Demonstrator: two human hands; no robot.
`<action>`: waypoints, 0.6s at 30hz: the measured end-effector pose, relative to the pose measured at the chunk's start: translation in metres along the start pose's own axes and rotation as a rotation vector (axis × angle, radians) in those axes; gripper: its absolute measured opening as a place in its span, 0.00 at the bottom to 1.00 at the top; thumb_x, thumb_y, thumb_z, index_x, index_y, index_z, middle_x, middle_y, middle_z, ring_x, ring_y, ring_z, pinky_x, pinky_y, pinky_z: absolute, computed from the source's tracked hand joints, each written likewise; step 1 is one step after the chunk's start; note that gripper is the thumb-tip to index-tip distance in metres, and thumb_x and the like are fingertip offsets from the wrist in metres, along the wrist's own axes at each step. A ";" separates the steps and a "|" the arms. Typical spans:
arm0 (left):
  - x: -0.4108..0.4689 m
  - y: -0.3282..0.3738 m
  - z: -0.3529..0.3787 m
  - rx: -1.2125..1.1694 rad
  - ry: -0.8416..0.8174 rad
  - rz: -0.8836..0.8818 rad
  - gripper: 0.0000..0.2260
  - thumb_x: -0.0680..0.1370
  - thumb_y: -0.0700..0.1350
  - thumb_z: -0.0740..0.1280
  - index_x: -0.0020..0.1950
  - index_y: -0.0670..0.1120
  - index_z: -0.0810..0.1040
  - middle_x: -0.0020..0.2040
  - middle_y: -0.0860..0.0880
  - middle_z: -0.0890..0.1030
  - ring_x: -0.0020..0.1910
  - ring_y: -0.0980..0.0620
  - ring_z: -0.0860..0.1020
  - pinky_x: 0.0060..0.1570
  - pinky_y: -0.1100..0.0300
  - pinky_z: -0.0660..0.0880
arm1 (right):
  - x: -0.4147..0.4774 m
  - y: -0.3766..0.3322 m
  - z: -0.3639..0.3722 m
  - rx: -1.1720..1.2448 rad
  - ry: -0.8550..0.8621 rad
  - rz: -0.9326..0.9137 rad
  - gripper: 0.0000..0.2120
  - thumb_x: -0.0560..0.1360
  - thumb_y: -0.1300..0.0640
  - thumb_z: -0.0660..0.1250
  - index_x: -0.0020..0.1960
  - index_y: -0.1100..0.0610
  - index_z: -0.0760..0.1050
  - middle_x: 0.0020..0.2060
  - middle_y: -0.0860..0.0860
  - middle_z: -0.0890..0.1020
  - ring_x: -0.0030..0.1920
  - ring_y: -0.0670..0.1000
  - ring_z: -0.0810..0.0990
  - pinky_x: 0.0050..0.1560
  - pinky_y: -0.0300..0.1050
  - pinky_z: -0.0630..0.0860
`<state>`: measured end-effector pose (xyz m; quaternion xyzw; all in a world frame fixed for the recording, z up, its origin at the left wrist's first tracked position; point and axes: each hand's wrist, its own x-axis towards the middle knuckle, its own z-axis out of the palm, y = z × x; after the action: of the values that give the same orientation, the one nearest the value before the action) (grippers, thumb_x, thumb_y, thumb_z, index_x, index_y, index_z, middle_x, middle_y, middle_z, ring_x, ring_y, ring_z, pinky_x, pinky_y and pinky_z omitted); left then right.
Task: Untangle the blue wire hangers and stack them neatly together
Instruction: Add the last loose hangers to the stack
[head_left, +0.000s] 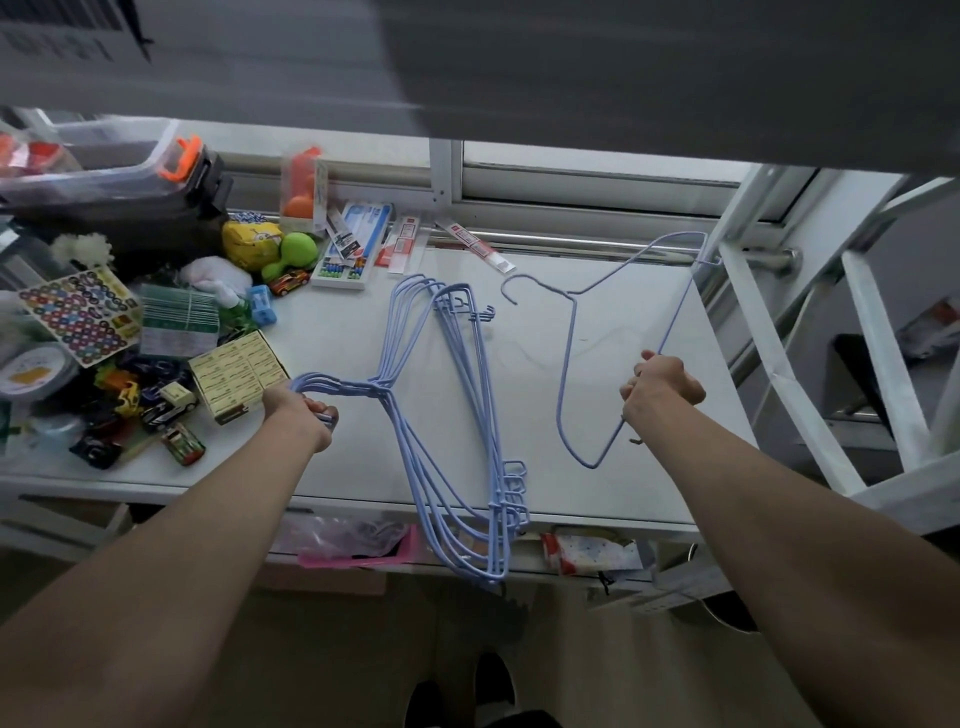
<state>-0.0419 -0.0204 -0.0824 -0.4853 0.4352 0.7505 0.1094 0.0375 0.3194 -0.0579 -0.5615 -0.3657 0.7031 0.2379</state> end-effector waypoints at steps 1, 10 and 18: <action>-0.001 0.000 0.000 0.001 0.002 0.000 0.17 0.79 0.43 0.54 0.30 0.48 0.58 0.23 0.51 0.58 0.24 0.53 0.54 0.24 0.65 0.55 | -0.001 -0.001 0.004 0.025 0.005 0.006 0.14 0.72 0.67 0.53 0.47 0.63 0.78 0.30 0.55 0.73 0.19 0.49 0.65 0.21 0.34 0.64; -0.003 -0.002 0.002 -0.029 0.007 -0.023 0.17 0.80 0.45 0.53 0.30 0.47 0.57 0.20 0.51 0.59 0.24 0.53 0.55 0.26 0.65 0.56 | -0.029 0.033 0.024 -0.163 -0.360 0.114 0.16 0.75 0.70 0.48 0.39 0.63 0.72 0.26 0.52 0.62 0.13 0.43 0.54 0.19 0.27 0.53; 0.001 -0.001 -0.002 -0.058 -0.030 -0.051 0.19 0.80 0.46 0.54 0.29 0.48 0.59 0.16 0.52 0.60 0.23 0.53 0.57 0.25 0.65 0.58 | -0.053 0.082 0.036 -0.319 -0.556 0.244 0.16 0.80 0.67 0.49 0.44 0.64 0.74 0.27 0.52 0.65 0.16 0.44 0.56 0.17 0.30 0.54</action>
<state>-0.0402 -0.0220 -0.0836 -0.4879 0.3991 0.7669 0.1208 0.0229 0.2202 -0.0861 -0.4179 -0.4518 0.7867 -0.0476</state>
